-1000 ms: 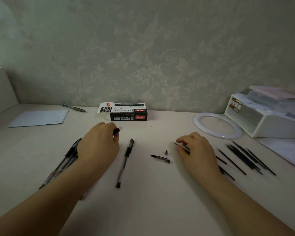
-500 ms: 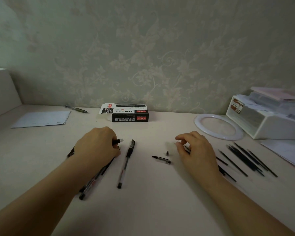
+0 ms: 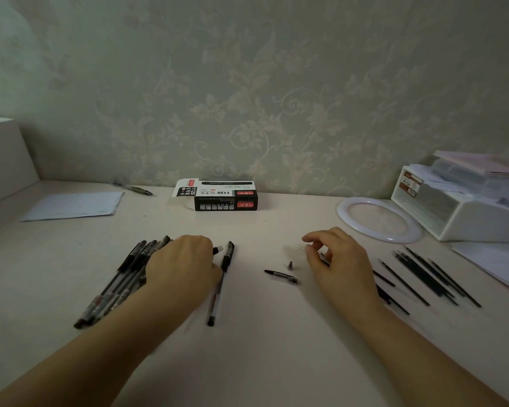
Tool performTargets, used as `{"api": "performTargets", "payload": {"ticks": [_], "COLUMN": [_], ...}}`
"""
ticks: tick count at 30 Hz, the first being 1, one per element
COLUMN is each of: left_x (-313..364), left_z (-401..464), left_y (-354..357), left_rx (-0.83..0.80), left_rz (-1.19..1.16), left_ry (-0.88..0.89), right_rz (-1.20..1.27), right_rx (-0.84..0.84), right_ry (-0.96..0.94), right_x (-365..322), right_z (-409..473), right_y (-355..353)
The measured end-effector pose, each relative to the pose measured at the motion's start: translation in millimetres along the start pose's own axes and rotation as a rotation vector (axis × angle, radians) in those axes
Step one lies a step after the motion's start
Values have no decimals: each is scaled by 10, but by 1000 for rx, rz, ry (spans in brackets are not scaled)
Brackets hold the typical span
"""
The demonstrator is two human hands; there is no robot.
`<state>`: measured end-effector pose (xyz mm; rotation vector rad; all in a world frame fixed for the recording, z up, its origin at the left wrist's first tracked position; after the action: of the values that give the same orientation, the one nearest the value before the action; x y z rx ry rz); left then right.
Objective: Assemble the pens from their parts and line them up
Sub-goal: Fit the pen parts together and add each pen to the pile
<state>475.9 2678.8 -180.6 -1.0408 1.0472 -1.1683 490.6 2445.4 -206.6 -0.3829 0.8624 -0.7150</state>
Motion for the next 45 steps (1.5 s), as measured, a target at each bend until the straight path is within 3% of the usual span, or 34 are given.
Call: {"api": "performTargets", "payload": {"ticks": [4, 8, 12, 15, 18, 21, 23, 26, 30, 45], "left_x": [-14, 60, 268, 385, 413, 430, 456, 508, 497, 465], "left_z": [17, 9, -53, -94, -100, -154, -200, -225, -239, -215], "left_y": [-190, -369, -367, -259, -90, 95, 139, 149, 146, 143], "left_rx": [177, 341, 305, 298, 249, 193, 218, 204, 220, 223], "left_rz": [-153, -483, -860, -977, -940, -726, -567, -508, -562, -668], "left_ry": [-64, -8, 170, 255, 326, 429, 466, 498, 504, 459], "right_rz": [298, 742, 827, 744, 766, 994, 1172, 1318, 1270, 1269], "right_rx": [64, -191, -486, -484, -288, -64, -4, -31, -123, -174], "right_ry": [73, 281, 225, 188, 274, 474, 584, 627, 594, 530], "right_x": [-127, -328, -501, -506, -415, -258, -192, -186, -228, -280], "right_z": [-3, -31, -136, -152, -91, -30, -13, -13, -40, -63], "right_y": [-10, 98, 238, 253, 189, 93, 81, 122, 182, 201]}}
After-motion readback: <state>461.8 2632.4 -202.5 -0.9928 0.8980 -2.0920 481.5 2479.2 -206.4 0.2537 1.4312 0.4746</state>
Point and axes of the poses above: each hand's wrist, its own z-axis towards the middle knuckle, its own y-axis out of the palm, x = y × z, the point moved 3 cm from there along z, towards the middle knuckle, and after that the axes turned 8 degrees about z, right-handed, at the moved point
